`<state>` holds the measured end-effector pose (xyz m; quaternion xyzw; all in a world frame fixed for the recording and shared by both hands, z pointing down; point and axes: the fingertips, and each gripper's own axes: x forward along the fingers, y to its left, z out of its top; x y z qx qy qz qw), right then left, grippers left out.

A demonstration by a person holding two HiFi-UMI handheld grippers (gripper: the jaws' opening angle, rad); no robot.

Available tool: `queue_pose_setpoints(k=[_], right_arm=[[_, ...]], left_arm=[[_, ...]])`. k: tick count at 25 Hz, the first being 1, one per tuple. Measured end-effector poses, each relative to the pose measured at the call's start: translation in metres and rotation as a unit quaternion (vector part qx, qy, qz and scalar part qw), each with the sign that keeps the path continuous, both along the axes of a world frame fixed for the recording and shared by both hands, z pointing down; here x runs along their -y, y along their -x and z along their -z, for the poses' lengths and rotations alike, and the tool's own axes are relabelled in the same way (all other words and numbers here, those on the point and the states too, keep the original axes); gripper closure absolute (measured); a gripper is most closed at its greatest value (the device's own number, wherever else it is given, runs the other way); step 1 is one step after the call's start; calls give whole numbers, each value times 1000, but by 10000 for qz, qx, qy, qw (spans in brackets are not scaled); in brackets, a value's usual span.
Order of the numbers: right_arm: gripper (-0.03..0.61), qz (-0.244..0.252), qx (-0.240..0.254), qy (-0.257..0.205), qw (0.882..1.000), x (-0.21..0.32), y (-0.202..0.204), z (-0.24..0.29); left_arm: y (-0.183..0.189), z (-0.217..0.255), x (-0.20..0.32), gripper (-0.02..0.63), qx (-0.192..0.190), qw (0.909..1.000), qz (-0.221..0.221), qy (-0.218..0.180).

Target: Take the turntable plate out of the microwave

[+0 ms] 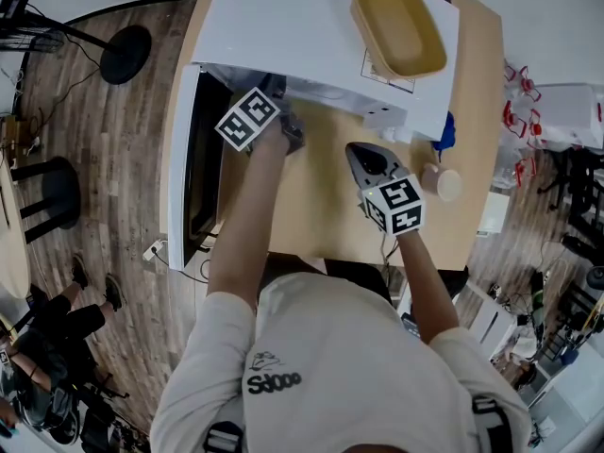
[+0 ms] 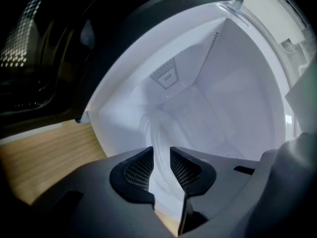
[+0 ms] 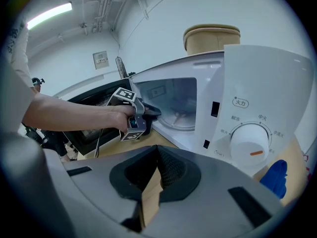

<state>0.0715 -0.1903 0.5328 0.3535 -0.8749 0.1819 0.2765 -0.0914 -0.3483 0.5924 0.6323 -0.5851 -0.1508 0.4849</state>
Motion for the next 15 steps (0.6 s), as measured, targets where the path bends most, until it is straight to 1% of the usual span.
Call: queue_pose_setpoints(k=[3,7,9,10,15], right_arm=[[572,-7,42,17,10000,0,0,0],[572,-26,71,46,10000,-1,-2,0],[572,-29,77,50,10000,-2,-1,-1],[572,-27,79,49,10000,-3,-1,-1],[572,-44,98,42,9999,-3,-2,0]], left_arm=[[-4,0,-3,511,-445,9990,25,-62],[-17,1,-3,512,-858,9960,-252,-65],[-22,-2,-3,537,-910,9955,-263,13],[-21,-4,-4,573,-931,9955,-185,62],[-17,-10,-8,585,-923,9954,165,175]])
